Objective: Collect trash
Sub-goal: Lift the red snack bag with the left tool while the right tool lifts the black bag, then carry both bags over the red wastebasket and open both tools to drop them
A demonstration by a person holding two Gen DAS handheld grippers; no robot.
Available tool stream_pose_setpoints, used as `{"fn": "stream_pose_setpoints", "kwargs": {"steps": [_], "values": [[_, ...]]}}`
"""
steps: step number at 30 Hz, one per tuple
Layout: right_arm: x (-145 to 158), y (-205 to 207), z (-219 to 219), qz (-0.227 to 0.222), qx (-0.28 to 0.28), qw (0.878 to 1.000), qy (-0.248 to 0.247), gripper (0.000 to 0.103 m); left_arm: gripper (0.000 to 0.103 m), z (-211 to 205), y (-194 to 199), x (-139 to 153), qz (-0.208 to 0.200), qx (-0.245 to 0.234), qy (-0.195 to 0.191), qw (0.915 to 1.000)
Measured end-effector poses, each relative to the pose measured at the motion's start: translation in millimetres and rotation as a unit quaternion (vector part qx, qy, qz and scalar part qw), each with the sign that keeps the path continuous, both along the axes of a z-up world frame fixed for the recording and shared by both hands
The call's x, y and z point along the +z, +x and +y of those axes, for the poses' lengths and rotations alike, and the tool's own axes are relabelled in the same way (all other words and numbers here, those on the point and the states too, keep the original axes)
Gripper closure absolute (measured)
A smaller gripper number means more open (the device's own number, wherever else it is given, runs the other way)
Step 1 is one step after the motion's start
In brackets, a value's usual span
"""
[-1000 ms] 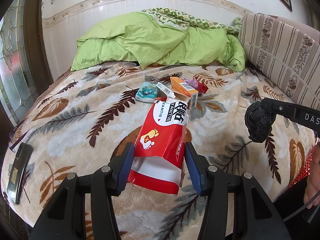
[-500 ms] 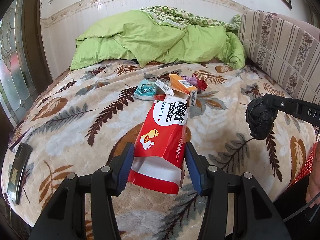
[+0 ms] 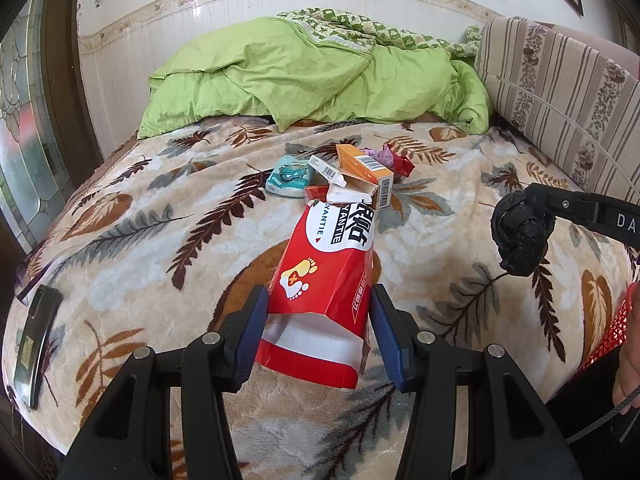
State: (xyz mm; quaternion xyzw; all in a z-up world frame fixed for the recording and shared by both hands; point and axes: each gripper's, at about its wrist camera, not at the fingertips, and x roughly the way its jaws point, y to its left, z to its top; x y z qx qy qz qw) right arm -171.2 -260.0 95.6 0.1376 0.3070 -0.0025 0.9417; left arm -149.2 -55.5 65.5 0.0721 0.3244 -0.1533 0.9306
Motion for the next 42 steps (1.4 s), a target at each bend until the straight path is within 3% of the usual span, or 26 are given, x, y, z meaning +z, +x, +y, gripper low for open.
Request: {"fn": "stream_pose_setpoints", "kwargs": {"steps": [42], "values": [[-0.1, -0.9, -3.3, -0.001, -0.004, 1.000, 0.001, 0.076, 0.052, -5.9, -5.6, -1.0, -0.004, -0.012, 0.006, 0.9999]]}}
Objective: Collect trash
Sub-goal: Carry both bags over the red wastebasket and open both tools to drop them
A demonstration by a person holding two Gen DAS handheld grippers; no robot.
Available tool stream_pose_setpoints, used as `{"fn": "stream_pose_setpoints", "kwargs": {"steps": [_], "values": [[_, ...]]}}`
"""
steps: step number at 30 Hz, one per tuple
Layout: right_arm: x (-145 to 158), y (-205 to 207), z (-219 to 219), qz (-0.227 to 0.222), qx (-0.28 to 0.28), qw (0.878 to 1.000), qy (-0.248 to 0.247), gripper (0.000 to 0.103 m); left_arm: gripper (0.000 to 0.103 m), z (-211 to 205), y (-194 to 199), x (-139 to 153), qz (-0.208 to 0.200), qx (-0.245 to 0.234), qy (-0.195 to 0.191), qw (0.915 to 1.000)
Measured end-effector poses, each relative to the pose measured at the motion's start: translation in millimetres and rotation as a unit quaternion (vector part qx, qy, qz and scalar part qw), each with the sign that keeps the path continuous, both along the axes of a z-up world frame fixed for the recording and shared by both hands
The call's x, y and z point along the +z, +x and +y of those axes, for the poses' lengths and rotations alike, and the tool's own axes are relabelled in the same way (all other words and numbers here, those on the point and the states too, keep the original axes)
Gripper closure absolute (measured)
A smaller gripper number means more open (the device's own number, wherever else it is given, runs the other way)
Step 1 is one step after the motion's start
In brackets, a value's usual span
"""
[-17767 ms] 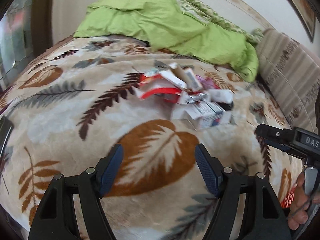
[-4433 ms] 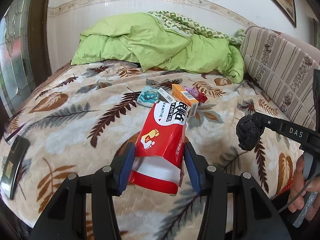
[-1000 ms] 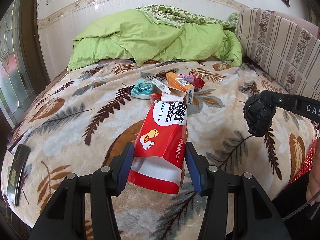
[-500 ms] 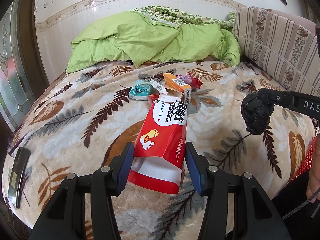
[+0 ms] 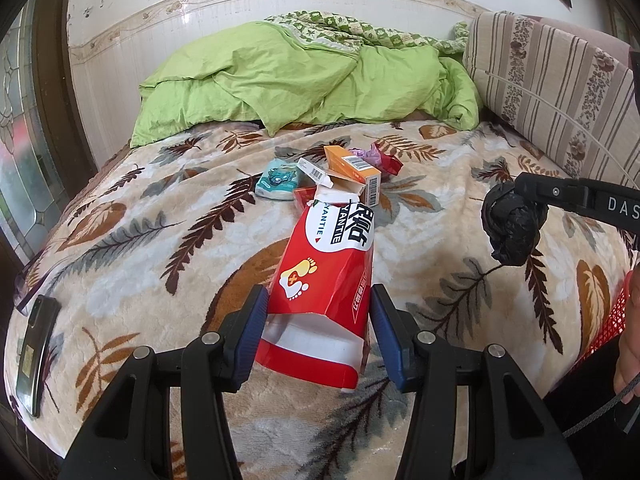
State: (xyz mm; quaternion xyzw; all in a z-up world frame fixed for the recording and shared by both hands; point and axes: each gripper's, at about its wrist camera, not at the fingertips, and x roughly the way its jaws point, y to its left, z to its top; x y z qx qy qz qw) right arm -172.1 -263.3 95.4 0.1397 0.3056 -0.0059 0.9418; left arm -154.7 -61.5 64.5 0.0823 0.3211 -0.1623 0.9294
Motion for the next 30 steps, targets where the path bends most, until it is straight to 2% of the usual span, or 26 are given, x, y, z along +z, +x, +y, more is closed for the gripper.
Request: {"fn": "stream_pose_setpoints", "kwargs": {"steps": [8, 12, 17, 19, 23, 30], "values": [[7.3, -23.1, -26.8, -0.004, -0.027, 0.999, 0.042, 0.076, 0.052, -4.8, -9.9, 8.1, 0.007, -0.030, -0.020, 0.9993], [17.0, -52.8, -42.4, -0.014, -0.046, 0.998, 0.046, 0.076, 0.052, -16.2, -21.2, 17.3, 0.012, -0.067, -0.031, 0.9972], [30.6, -108.0, -81.0, -0.022, -0.093, 0.994, 0.060, 0.076, 0.052, -49.6, -41.8, 32.6, 0.025, -0.140, -0.045, 0.9888], [34.5, -128.1, -96.8, -0.024, -0.112, 0.992, 0.061, 0.076, 0.052, -68.1, -53.1, 40.6, 0.033, -0.172, -0.053, 0.9830], [35.5, -187.0, -141.0, -0.020, -0.178, 0.982, 0.058, 0.076, 0.051, -112.4, -74.0, 55.9, 0.050, -0.243, -0.071, 0.9662], [17.1, -269.7, -198.7, 0.003, -0.272, 0.960, 0.066, 0.076, 0.051, -208.9, -112.6, 69.1, 0.104, -0.353, -0.091, 0.9254]]}}
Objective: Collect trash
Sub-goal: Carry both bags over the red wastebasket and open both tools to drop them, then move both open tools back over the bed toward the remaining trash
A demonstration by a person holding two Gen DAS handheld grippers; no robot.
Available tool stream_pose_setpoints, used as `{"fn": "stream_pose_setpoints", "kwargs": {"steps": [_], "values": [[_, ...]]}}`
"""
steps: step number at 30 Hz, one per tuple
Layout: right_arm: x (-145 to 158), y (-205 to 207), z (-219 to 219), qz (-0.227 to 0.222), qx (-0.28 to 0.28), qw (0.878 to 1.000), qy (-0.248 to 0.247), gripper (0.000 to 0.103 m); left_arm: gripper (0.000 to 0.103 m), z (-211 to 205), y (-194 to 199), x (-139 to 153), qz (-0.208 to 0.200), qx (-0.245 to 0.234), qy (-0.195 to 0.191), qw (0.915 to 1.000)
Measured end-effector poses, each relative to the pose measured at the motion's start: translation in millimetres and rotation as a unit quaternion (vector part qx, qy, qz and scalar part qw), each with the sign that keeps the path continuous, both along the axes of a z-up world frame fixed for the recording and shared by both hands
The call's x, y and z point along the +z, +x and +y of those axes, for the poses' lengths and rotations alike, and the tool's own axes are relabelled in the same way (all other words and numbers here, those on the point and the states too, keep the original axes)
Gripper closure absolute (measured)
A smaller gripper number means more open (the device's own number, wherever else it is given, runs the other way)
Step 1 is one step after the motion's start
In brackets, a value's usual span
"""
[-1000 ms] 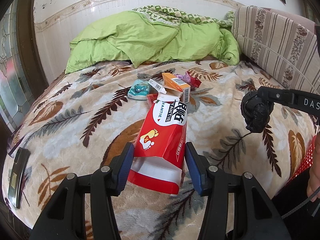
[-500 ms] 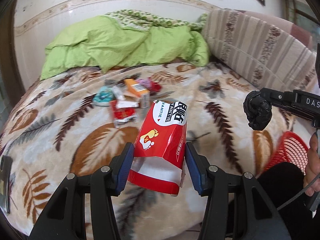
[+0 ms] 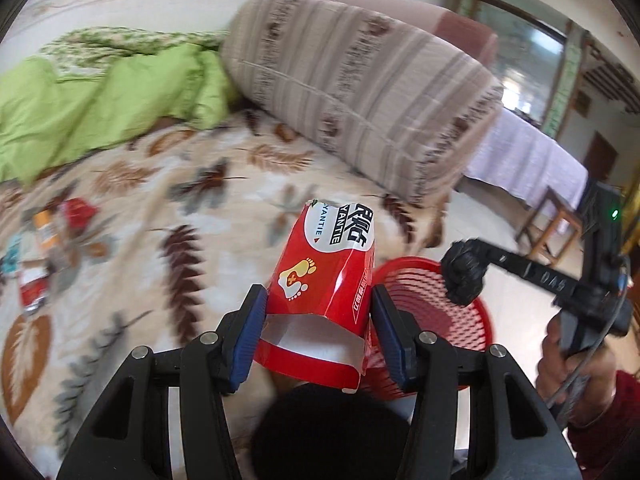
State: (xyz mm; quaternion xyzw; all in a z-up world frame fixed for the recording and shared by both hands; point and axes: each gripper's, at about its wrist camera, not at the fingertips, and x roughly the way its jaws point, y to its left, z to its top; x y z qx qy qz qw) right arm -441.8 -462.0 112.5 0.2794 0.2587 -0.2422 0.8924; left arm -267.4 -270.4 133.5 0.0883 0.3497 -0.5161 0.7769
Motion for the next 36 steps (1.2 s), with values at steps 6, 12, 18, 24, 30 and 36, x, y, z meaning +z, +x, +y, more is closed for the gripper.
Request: {"fn": "stream_pose_setpoints", "kwargs": {"steps": [6, 12, 18, 24, 30, 36], "values": [[-18.3, -28.5, -23.0, 0.023, -0.029, 0.999, 0.022, 0.069, 0.040, -64.8, -37.0, -5.4, 0.019, -0.077, 0.012, 0.9967], [-6.1, -38.6, -32.1, 0.028, -0.063, 0.998, -0.014, 0.053, 0.038, -61.6, -39.1, -9.3, 0.011, -0.066, 0.019, 0.9976], [-2.9, -5.8, -24.1, 0.020, -0.027, 0.999, 0.000, 0.053, 0.036, -21.1, -1.8, -5.8, -0.004, 0.000, 0.015, 0.9999], [9.6, 63.8, 24.2, 0.012, 0.071, 0.997, -0.017, 0.053, 0.036, 38.7, 39.2, -8.9, -0.009, 0.077, 0.020, 0.9968], [15.2, 149.4, 82.4, 0.013, 0.169, 0.985, -0.030, 0.053, 0.036, 108.4, 90.3, -16.9, -0.001, 0.170, 0.018, 0.9852], [20.7, 183.4, 104.4, 0.004, 0.191, 0.981, -0.021, 0.053, 0.036, 179.3, 131.0, -36.2, 0.035, 0.261, 0.008, 0.9646]]}}
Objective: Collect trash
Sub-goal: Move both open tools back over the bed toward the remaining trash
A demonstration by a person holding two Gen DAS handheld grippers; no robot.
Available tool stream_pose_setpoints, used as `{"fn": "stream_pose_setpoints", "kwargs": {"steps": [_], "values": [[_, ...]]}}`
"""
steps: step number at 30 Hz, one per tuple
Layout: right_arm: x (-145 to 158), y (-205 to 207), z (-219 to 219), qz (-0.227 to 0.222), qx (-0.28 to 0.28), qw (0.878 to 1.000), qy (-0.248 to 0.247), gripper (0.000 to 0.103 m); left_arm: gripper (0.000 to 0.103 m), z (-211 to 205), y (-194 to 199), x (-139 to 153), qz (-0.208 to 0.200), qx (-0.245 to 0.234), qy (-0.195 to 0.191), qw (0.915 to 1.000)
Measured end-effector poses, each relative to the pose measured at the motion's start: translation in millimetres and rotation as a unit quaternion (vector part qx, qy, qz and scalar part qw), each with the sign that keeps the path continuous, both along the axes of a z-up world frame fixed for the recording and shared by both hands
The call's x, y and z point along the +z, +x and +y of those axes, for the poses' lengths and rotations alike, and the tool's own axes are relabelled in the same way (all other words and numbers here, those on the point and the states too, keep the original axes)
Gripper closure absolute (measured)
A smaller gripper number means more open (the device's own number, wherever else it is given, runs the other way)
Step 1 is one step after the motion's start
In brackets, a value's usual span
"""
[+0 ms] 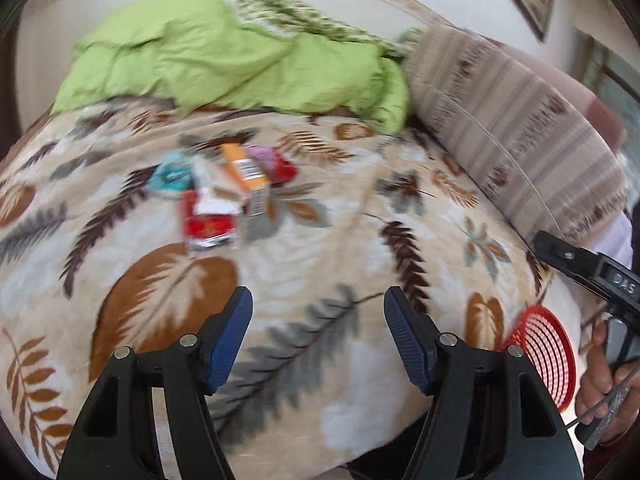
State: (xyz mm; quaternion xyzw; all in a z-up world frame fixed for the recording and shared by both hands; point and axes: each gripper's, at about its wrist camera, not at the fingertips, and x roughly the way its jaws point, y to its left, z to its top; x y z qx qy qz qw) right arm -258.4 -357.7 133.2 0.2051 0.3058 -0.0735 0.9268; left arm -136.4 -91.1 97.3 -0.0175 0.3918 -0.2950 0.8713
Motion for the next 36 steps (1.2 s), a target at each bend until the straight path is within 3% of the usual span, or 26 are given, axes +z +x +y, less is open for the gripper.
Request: {"fn": "stream_pose_setpoints", "kwargs": {"steps": [5, 15, 26, 32, 36], "values": [[7.3, -15.0, -22.0, 0.002, -0.025, 1.000, -0.019, 0.053, 0.036, 21.7, 14.5, -14.8, 0.009, 0.020, -0.002, 0.9998], [4.3, -50.7, -76.7, 0.013, -0.097, 0.995, -0.002, 0.053, 0.036, -0.5, 11.8, -24.3, -0.006, -0.010, 0.018, 0.9998], [-4.6, -8.0, -51.9, 0.013, -0.034, 0.999, 0.014, 0.053, 0.036, 17.1, 32.6, -24.9, -0.001, 0.034, 0.020, 0.9992], [-4.2, 35.4, -17.3, 0.013, 0.018, 1.000, 0.015, 0.053, 0.036, 36.9, 63.3, -15.7, -0.002, 0.083, 0.007, 0.9965], [-6.3, 69.4, 8.9, 0.017, 0.050, 0.998, 0.018, 0.053, 0.036, 46.0, 100.4, -18.9, 0.023, 0.112, -0.006, 0.9935]]}}
